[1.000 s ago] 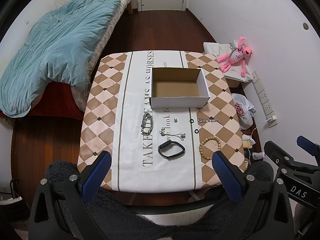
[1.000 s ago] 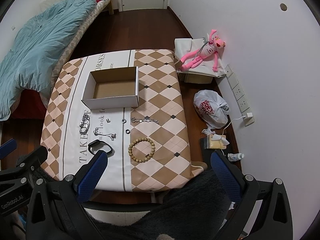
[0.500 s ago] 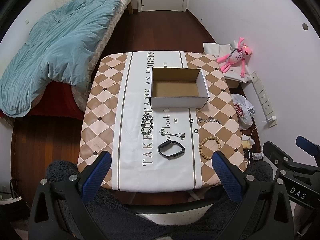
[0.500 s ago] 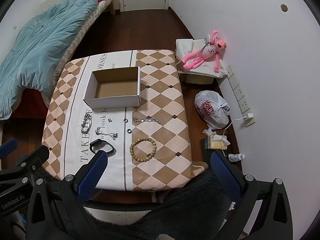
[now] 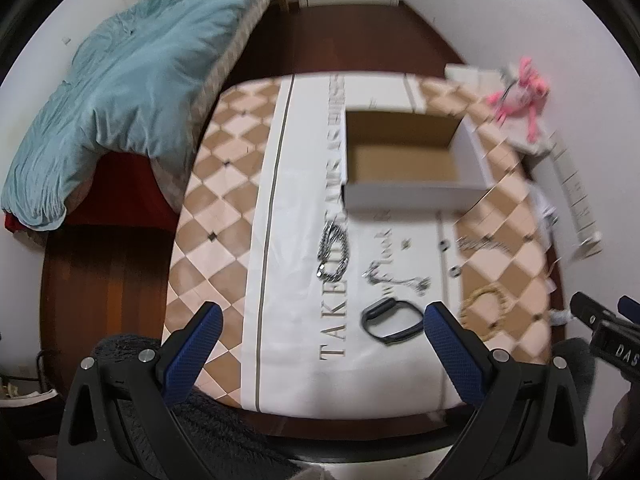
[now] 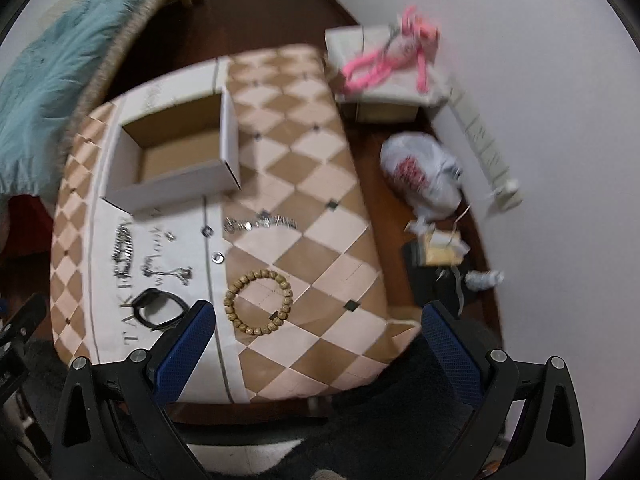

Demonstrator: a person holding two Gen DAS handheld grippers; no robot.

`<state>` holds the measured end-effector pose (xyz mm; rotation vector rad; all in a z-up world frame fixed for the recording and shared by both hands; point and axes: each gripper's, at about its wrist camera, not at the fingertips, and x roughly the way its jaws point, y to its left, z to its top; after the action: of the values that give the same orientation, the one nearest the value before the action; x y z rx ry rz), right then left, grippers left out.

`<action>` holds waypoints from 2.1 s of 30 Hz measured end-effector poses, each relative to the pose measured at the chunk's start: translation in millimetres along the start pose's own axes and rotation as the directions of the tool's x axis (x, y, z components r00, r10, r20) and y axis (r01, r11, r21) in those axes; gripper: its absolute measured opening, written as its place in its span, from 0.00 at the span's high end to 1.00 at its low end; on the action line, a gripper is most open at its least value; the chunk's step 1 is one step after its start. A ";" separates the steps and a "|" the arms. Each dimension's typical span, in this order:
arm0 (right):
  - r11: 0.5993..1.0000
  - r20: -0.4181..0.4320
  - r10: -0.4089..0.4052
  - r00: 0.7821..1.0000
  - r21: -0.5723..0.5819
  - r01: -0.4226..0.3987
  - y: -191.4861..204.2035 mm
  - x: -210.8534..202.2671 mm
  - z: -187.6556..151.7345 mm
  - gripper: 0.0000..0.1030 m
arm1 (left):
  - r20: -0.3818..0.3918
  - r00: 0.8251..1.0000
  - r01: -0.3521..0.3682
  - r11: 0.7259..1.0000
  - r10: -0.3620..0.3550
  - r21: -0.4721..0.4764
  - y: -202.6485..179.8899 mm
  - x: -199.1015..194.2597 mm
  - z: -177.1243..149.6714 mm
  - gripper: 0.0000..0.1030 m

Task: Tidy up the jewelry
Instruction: 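Move the left tool to the black watch while the right tool reaches the wooden bead bracelet, then close the left tool on the black watch while the right tool grips the bead bracelet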

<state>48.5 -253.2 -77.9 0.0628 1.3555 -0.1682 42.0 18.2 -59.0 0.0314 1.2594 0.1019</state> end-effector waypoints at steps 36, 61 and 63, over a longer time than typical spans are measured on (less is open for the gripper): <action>0.999 -0.098 0.036 0.995 0.006 -0.035 18.6 131.8 -26.7 0.84 | -0.207 0.970 0.128 0.992 -0.124 0.006 -25.6 133.1 -27.0 0.92; 0.952 0.066 0.305 0.950 -0.037 -0.303 40.8 25.8 4.8 0.91 | 0.001 0.982 0.189 0.981 -0.189 0.043 -18.2 30.9 18.3 0.93; 0.945 0.095 0.325 0.941 -0.056 -0.321 44.0 10.8 19.2 0.91 | 0.021 0.979 0.202 0.978 -0.203 0.044 -22.7 25.3 32.3 0.93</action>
<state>76.1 -213.4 -86.6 0.2395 1.2263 0.1313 81.8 -1.0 -74.8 -0.0598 1.2321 -0.1012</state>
